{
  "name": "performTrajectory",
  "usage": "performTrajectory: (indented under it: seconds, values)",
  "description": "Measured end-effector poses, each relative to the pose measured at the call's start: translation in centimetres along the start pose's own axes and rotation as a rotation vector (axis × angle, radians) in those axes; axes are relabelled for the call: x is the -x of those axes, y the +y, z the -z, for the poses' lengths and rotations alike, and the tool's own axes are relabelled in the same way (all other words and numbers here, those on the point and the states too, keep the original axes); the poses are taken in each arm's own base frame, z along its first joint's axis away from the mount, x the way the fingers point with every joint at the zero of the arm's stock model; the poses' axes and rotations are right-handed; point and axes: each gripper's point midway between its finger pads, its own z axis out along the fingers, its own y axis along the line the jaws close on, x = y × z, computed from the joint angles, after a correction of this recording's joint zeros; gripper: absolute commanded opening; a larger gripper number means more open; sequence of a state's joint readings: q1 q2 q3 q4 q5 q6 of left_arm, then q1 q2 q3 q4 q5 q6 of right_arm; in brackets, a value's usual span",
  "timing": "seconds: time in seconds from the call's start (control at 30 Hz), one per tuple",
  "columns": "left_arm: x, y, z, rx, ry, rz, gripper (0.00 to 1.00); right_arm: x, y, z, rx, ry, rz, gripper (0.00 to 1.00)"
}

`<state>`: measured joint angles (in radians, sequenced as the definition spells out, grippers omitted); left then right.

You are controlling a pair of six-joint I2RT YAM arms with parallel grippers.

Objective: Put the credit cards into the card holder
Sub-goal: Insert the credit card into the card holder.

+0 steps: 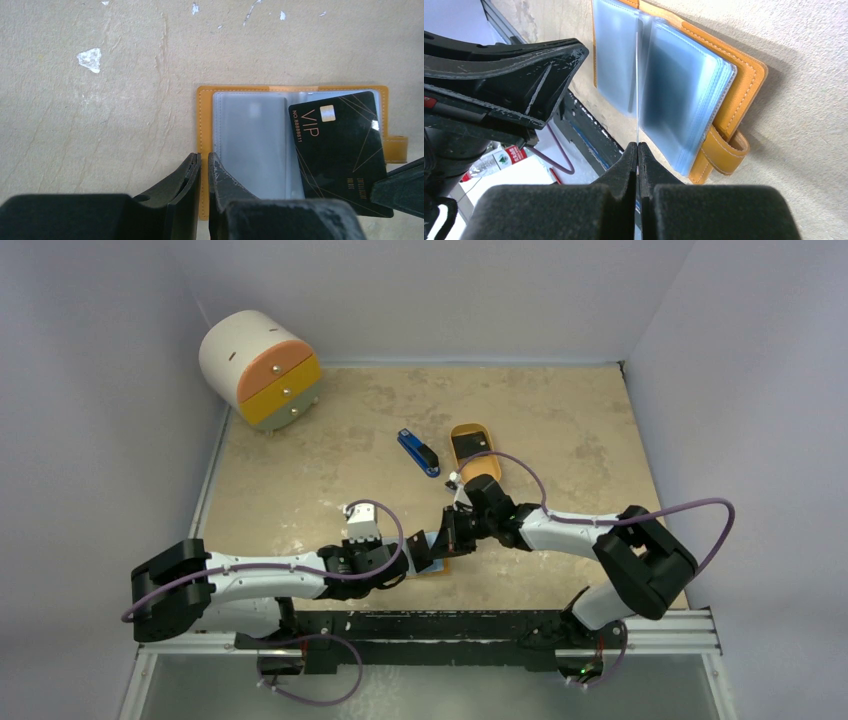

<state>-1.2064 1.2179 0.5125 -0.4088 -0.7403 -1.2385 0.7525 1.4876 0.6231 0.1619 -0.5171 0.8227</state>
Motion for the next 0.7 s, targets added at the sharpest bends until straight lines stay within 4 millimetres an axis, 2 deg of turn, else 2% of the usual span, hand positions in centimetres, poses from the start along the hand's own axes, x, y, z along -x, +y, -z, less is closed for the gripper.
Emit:
performTrajectory:
  seconds: [0.7]
  values:
    - [-1.2, 1.2, -0.6, 0.021, 0.015, -0.013, 0.11, 0.0, 0.3, -1.3, 0.047, 0.026, -0.053, 0.0]
